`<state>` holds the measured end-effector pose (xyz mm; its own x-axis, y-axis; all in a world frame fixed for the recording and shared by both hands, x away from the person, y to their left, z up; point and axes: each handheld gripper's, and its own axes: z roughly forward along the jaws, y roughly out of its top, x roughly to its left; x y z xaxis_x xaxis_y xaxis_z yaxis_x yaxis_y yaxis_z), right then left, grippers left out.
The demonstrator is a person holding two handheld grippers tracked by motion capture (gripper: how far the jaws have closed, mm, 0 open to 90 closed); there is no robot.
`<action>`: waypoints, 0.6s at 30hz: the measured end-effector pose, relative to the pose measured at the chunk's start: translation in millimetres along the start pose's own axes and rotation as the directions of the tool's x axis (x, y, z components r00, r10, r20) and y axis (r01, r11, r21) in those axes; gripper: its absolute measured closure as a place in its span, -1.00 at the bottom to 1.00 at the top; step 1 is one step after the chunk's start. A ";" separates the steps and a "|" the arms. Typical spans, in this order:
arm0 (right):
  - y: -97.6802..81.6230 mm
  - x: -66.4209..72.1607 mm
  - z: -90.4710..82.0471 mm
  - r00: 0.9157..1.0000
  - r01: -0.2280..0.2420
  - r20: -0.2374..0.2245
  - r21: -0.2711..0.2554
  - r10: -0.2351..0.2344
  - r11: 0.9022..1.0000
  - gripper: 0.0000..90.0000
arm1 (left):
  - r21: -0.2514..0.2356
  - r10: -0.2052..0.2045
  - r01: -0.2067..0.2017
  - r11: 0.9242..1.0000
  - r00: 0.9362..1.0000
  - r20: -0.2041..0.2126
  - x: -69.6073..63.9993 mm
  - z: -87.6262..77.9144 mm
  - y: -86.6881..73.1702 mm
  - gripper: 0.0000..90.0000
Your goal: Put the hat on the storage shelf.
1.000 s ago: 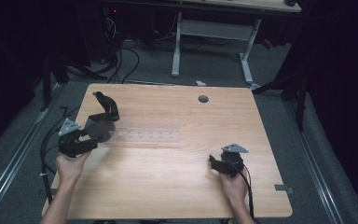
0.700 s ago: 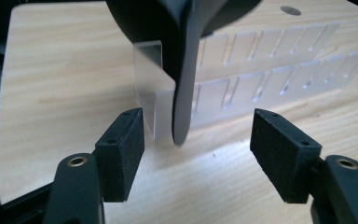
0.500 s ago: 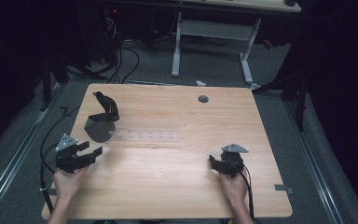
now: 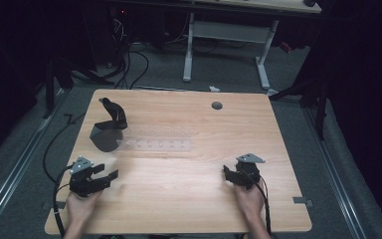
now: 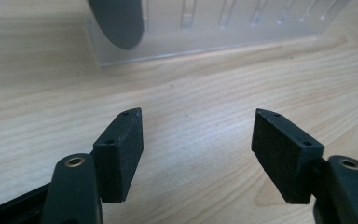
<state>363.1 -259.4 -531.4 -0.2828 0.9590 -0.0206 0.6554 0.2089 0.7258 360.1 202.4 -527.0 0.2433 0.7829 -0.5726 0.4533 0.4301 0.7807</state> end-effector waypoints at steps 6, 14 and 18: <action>0.0 0.0 0.0 1.000 0.000 -0.001 0.000 0.000 1.000 -0.23 | 0.027 0.026 -0.025 0.999 1.000 -0.005 -3.7 6.5 -10.6 -0.23; 0.0 0.0 -0.1 1.000 0.003 -0.002 0.002 -0.003 1.000 -0.23 | 0.055 0.083 -0.082 0.995 0.996 -0.029 -6.0 13.7 -20.4 -0.21; 0.0 0.1 -0.1 1.000 0.003 -0.003 0.002 -0.003 1.000 -0.23 | 0.062 0.119 -0.116 0.991 0.992 -0.043 -7.5 15.5 -23.1 -0.23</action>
<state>363.0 -259.4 -531.3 -0.2868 0.9578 -0.0210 0.6561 0.2124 0.7242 361.1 179.5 -544.6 0.2582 0.8472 -0.4644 0.4739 0.3078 0.8250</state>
